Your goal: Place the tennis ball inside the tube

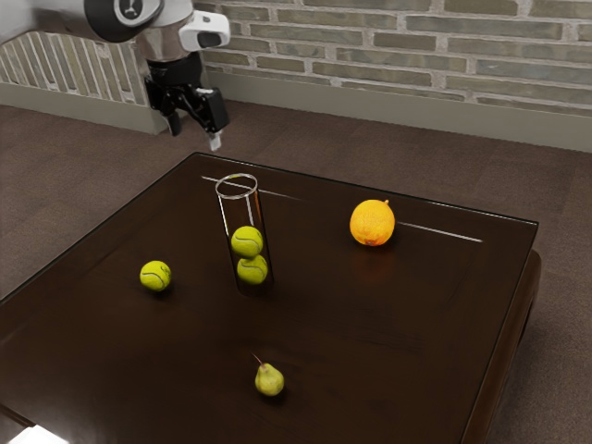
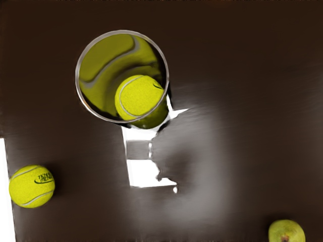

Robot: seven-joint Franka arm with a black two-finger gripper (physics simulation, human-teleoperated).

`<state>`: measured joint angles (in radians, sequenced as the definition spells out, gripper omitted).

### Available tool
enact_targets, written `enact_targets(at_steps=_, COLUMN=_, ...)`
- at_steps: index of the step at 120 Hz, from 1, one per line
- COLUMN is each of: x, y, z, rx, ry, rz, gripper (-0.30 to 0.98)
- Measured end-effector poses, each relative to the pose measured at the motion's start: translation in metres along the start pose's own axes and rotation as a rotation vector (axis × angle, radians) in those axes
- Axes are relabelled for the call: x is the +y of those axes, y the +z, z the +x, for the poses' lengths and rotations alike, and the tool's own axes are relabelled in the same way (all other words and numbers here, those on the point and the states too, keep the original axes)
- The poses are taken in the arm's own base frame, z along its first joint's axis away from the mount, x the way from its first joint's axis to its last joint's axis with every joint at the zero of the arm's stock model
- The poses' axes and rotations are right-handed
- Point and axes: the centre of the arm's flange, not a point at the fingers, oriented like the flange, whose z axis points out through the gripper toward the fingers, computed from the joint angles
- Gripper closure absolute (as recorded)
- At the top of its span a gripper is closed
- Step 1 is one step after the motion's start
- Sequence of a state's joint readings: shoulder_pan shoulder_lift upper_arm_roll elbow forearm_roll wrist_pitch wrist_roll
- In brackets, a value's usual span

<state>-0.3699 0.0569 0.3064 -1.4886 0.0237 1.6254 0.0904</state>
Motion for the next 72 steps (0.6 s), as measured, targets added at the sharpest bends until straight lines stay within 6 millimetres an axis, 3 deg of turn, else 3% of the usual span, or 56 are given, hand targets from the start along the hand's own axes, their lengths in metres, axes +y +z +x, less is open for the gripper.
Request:
enact_targets(at_steps=10, x=-0.010, y=0.005, z=-0.003, rx=-0.014, ry=-0.004, rz=0.002, gripper=0.02)
enact_targets(at_steps=20, x=-0.027, y=0.030, z=-0.011, rx=-0.068, ry=-0.026, rz=-0.020, gripper=0.02)
enact_targets(at_steps=28, x=-0.054, y=0.082, z=-0.023, rx=-0.147, ry=-0.072, rz=-0.043, gripper=0.02)
enact_targets(at_steps=43, x=-0.132, y=0.175, z=-0.060, rx=-0.237, ry=-0.222, rz=-0.079, gripper=0.02)
enact_targets(at_steps=49, x=-0.155, y=0.211, z=-0.073, rx=-0.260, ry=-0.267, rz=-0.083, gripper=0.02)
enact_targets(at_steps=54, x=-0.159, y=0.237, z=-0.074, rx=-0.273, ry=-0.275, rz=-0.079, gripper=0.02)
enact_targets(at_steps=63, x=-0.149, y=0.276, z=-0.066, rx=-0.284, ry=-0.256, rz=-0.070, gripper=0.02)
enact_targets(at_steps=72, x=-0.149, y=0.304, z=-0.061, rx=-0.277, ry=-0.258, rz=-0.069, gripper=0.02)
